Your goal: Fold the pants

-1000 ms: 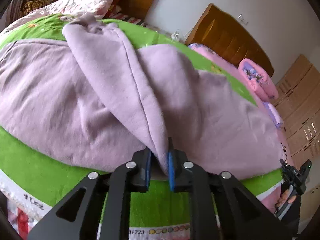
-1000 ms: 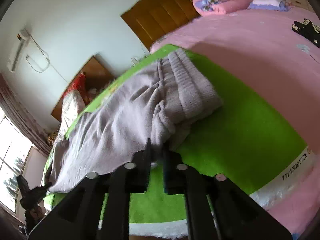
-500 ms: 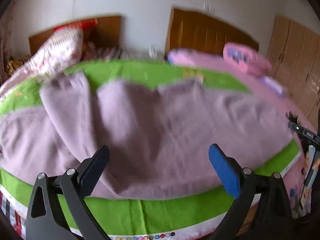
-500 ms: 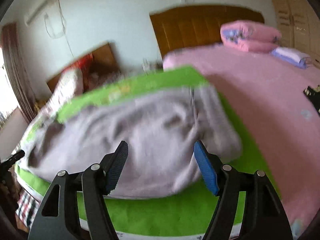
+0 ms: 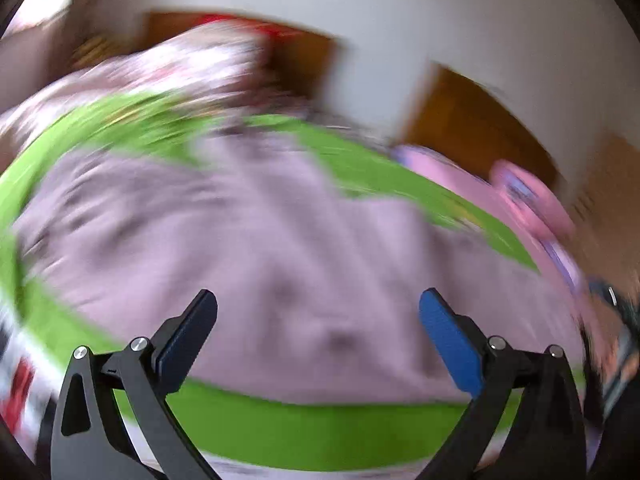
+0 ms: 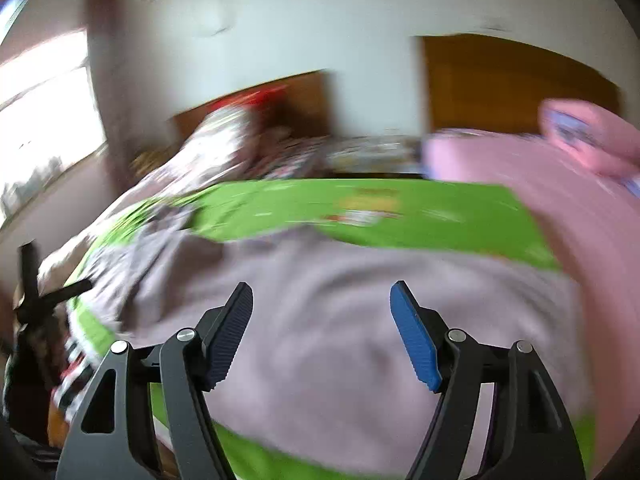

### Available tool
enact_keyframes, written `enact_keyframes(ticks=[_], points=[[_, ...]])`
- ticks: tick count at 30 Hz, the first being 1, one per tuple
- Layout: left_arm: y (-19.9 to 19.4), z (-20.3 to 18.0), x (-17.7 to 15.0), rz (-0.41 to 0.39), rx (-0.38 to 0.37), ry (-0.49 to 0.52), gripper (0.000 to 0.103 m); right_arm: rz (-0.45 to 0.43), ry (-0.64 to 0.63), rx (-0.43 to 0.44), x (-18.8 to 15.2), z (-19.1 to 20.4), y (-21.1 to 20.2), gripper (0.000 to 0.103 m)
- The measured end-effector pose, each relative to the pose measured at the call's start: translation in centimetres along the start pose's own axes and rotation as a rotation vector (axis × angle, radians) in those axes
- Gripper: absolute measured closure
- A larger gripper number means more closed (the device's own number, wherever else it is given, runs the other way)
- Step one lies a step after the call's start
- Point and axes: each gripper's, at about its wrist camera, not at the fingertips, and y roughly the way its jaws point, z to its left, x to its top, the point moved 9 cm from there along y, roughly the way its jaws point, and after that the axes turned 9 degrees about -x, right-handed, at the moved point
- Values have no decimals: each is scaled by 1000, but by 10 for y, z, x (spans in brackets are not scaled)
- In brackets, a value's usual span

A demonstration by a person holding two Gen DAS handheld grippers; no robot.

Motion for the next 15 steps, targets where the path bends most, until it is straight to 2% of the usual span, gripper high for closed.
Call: enact_keyframes(ticks=[2, 5, 8, 10, 15], points=[[-21, 50, 8, -65, 31, -165, 2, 21, -149, 145, 25, 70, 39, 33], [-54, 109, 6, -160, 97, -317, 2, 70, -344, 330, 49, 163, 88, 33], [-68, 151, 1, -192, 139, -413, 3, 146, -499, 484, 62, 248, 138, 33], [-72, 169, 0, -199, 163, -448, 3, 183, -599, 557, 70, 299, 165, 33], [-58, 199, 12, -203, 131, -509, 8, 263, -786, 716, 76, 415, 225, 33]])
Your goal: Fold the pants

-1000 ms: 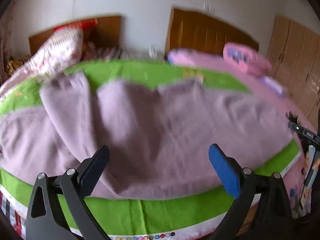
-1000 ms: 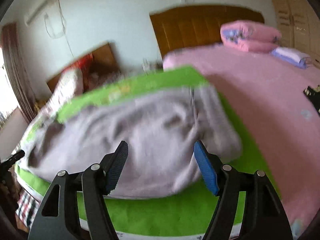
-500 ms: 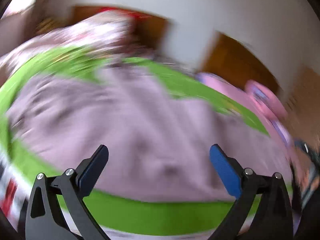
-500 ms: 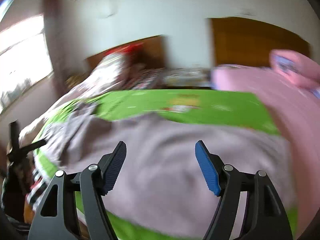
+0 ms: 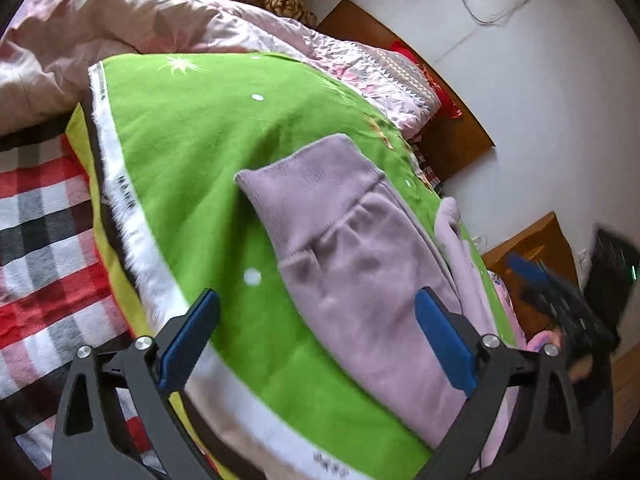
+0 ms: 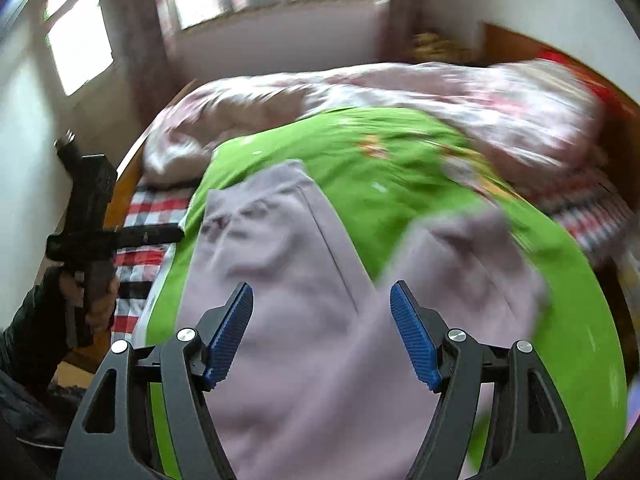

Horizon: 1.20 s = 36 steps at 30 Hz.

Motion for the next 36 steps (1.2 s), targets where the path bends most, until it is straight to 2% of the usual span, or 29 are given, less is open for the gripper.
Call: enact_keyframes(ticks=[3, 5, 7, 9, 11, 13, 14, 15, 17, 19, 20, 22, 25, 26, 27, 28, 29, 30, 31, 32, 33, 35, 36], points=[[14, 5, 16, 0, 11, -7, 9, 58, -32, 99, 42, 3, 61, 35], [23, 7, 22, 1, 16, -10, 9, 90, -61, 146, 52, 5, 85, 45], [26, 8, 27, -9, 20, -6, 9, 124, -104, 186, 56, 14, 102, 55], [29, 10, 31, -17, 9, -18, 9, 163, -153, 197, 55, 19, 118, 60], [32, 13, 33, -22, 7, -30, 13, 155, -172, 213, 51, 24, 122, 68], [33, 15, 33, -26, 42, -11, 34, 117, -185, 198, 51, 23, 119, 86], [31, 16, 36, -36, 77, 16, 80, 104, -185, 190, 52, 22, 116, 87], [30, 15, 38, -37, 65, 21, 95, 89, -187, 183, 55, 22, 115, 90], [20, 7, 46, -70, 30, 13, 95, 33, -205, 154, 66, 23, 99, 91], [7, -9, 60, -116, 58, 86, 95, -15, -204, 126, 82, 23, 87, 91], [2, -17, 68, -141, 70, 112, 97, -26, -191, 114, 89, 20, 86, 91], [3, -20, 77, -136, 87, 113, 98, 9, -182, 100, 92, 17, 97, 91], [32, 11, 72, -48, 197, 60, 94, 140, -126, 109, 68, 12, 138, 88], [41, 26, 69, -30, 231, 43, 86, 133, -104, 122, 65, 10, 143, 87], [45, 31, 69, -40, 201, 27, 86, 120, -65, 155, 66, 5, 140, 85], [42, 33, 69, -54, 171, 14, 85, 126, -37, 159, 67, 0, 136, 71], [37, 30, 70, -62, 161, 9, 71, 126, -3, 143, 69, -9, 127, 59], [30, 27, 73, -77, 191, 18, 37, 110, 26, 120, 72, -19, 114, 39], [19, 26, 76, -102, 249, 30, 21, 64, 54, 115, 76, -32, 90, 36], [3, 20, 80, -153, 319, 53, 13, 19, 75, 112, 77, -46, 67, 36], [-8, 8, 83, -186, 320, 85, 11, -22, 99, 87, 75, -64, 44, 36], [-17, -26, 76, -182, 239, 154, 10, -60, 188, -15, 54, -114, 4, 36], [-16, -40, 69, -167, 198, 178, 4, -58, 247, -44, 38, -138, -9, 36]])
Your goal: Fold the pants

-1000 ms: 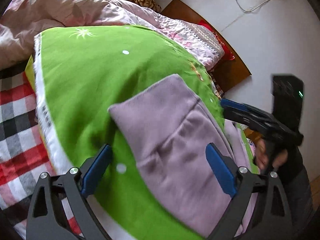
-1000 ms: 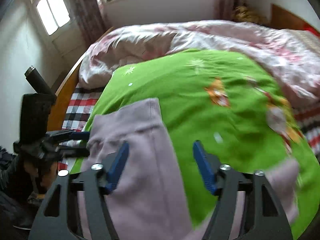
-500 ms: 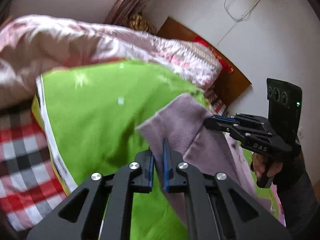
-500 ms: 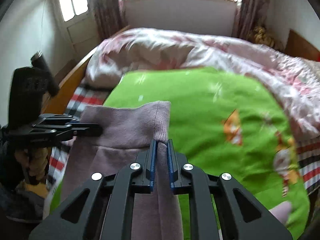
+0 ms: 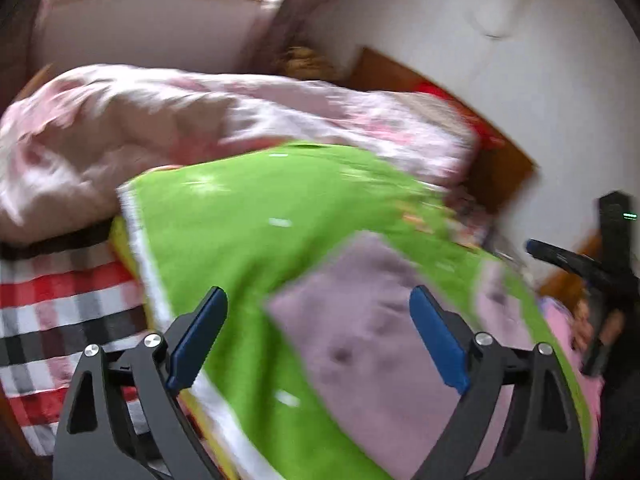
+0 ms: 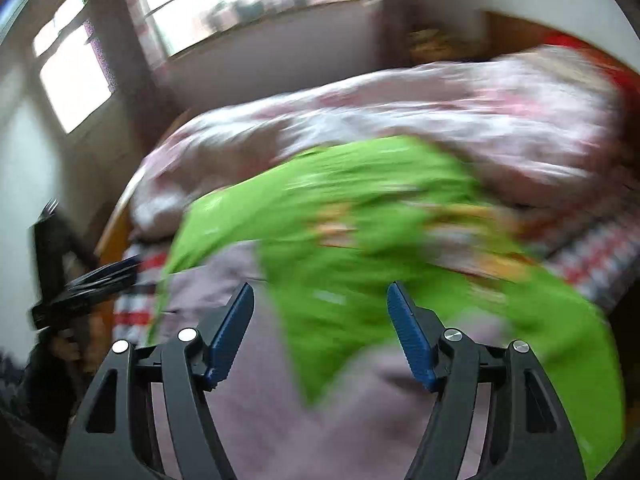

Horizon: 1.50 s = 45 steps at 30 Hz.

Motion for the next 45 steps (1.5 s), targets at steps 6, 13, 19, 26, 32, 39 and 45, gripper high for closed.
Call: enact_keyframes(ticks=[6, 13, 19, 26, 32, 39, 45], points=[[14, -83, -68, 181, -215, 146, 2, 160, 386, -56, -112, -116, -16, 43], [59, -73, -101, 359, -202, 67, 2, 212, 356, 4, -128, -85, 20, 95], [6, -44, -72, 235, -170, -32, 2, 59, 132, -28, -79, -11, -28, 95], [-22, 25, -65, 120, -127, -235, 2, 14, -149, 134, -23, 172, -33, 92], [-47, 61, -81, 115, -79, -279, 2, 123, -272, 271, -56, 255, 13, 27], [-50, 22, -72, 111, -252, -221, 3, 32, -113, 102, -30, 140, 22, 51], [13, -29, -56, 161, -324, -143, 22, 78, -85, 79, -37, 97, 56, 60]])
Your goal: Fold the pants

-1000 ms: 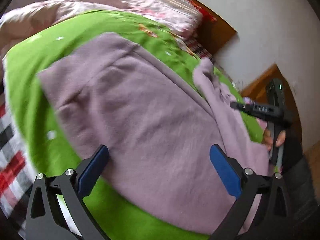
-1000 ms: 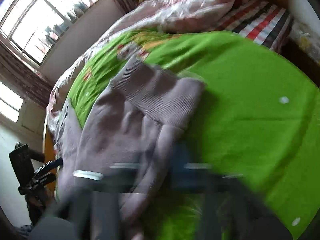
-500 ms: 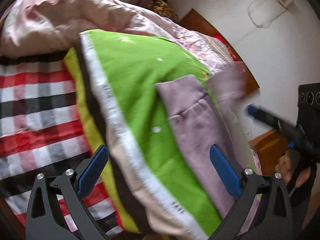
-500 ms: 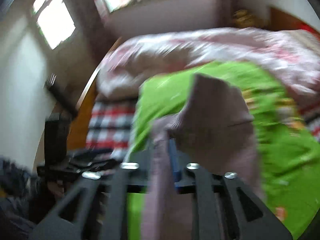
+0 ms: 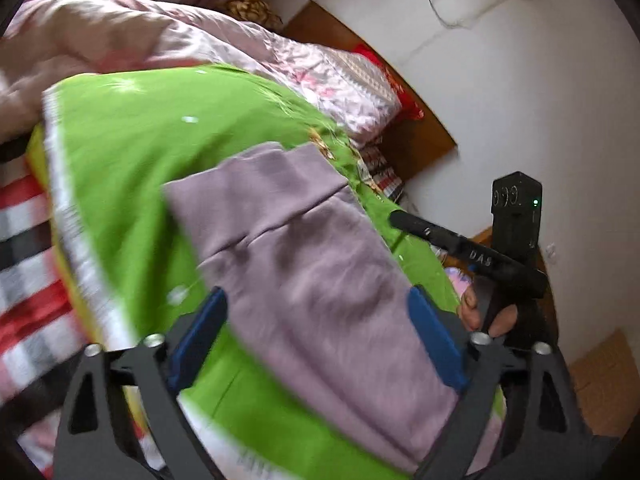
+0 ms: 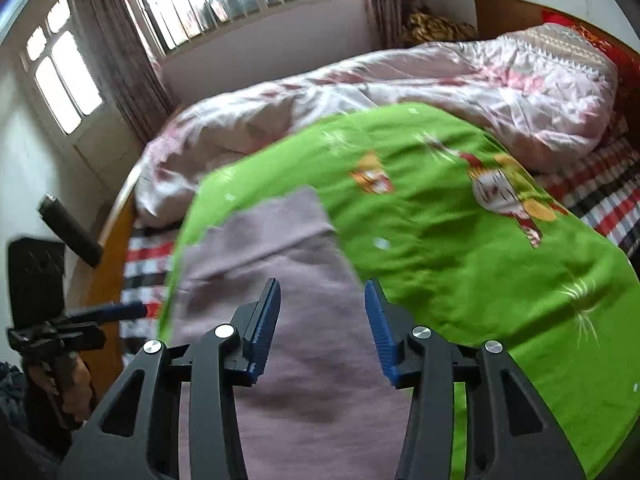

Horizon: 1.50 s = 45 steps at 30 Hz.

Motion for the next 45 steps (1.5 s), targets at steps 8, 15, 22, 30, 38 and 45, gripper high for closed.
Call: enact_keyframes(ticks=[8, 15, 22, 30, 38, 45], points=[[40, 19, 4, 45, 47, -41, 30, 48, -57, 70, 10, 3, 38, 65], [37, 26, 9, 48, 140, -36, 82, -2, -96, 91, 12, 10, 31, 96], [21, 8, 14, -5, 191, 27, 96, -77, -126, 26, 18, 20, 8, 97], [-39, -22, 20, -98, 96, -3, 96, -184, -117, 73, 42, 53, -53, 97], [-2, 52, 1, 18, 104, -170, 94, 47, -86, -21, 11, 46, 49, 97], [-4, 52, 4, 28, 144, -133, 63, 10, -6, -30, 15, 25, 20, 43]])
